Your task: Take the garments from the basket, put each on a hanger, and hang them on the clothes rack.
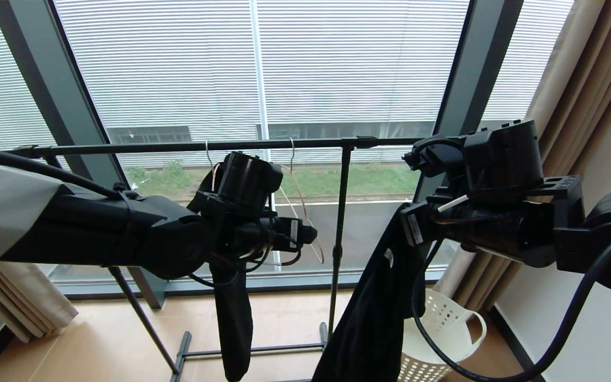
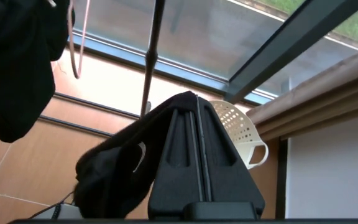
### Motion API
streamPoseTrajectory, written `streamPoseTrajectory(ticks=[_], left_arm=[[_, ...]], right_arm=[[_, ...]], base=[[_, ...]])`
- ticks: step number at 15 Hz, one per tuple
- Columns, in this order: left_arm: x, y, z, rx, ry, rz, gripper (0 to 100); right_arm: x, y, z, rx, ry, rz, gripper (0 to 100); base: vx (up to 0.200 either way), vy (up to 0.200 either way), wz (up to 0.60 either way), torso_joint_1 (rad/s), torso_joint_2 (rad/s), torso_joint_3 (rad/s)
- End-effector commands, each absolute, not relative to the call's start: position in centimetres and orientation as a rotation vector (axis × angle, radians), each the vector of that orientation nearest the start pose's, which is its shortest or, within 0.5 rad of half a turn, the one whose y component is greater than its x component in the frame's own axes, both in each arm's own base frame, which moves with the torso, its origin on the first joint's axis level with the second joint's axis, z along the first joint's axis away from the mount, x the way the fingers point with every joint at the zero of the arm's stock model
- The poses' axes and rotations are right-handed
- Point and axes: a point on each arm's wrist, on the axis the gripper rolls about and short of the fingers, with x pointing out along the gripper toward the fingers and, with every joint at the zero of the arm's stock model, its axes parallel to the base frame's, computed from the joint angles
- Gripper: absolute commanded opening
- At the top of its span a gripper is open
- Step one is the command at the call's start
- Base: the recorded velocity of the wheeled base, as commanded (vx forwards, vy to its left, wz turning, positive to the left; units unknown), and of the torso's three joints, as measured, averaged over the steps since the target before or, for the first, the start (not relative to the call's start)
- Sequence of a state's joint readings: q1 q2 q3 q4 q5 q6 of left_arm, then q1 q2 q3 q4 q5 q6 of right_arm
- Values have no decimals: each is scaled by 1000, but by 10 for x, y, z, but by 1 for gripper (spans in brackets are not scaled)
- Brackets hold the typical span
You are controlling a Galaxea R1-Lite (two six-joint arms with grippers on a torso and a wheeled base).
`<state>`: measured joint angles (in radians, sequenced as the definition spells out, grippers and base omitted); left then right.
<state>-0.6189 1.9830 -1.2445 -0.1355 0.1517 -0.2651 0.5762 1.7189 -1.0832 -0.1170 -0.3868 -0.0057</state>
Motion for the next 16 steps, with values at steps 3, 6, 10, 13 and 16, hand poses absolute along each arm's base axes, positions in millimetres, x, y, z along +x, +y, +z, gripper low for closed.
streamPoseTrajectory(ticks=[3, 6, 10, 13, 16], left_arm=[[331, -228, 137, -7, 615, -317, 100], [343, -238, 130, -10, 611, -317, 100], [364, -252, 116, -11, 601, -306, 100], [382, -262, 99, 8, 589, -242, 100], [390, -259, 99, 21, 588, -185, 100]], right_arm=[[271, 165, 203, -248, 463, 183, 0], [271, 166, 203, -248, 462, 184, 0], [271, 166, 202, -249, 464, 184, 0], [271, 166, 202, -248, 465, 184, 0], [272, 166, 202, -248, 465, 184, 0]], base=[[0, 0, 0, 0, 0, 0], [0, 0, 0, 0, 0, 0], [0, 0, 0, 0, 0, 0], [0, 0, 0, 0, 0, 0], [0, 0, 0, 0, 0, 0]])
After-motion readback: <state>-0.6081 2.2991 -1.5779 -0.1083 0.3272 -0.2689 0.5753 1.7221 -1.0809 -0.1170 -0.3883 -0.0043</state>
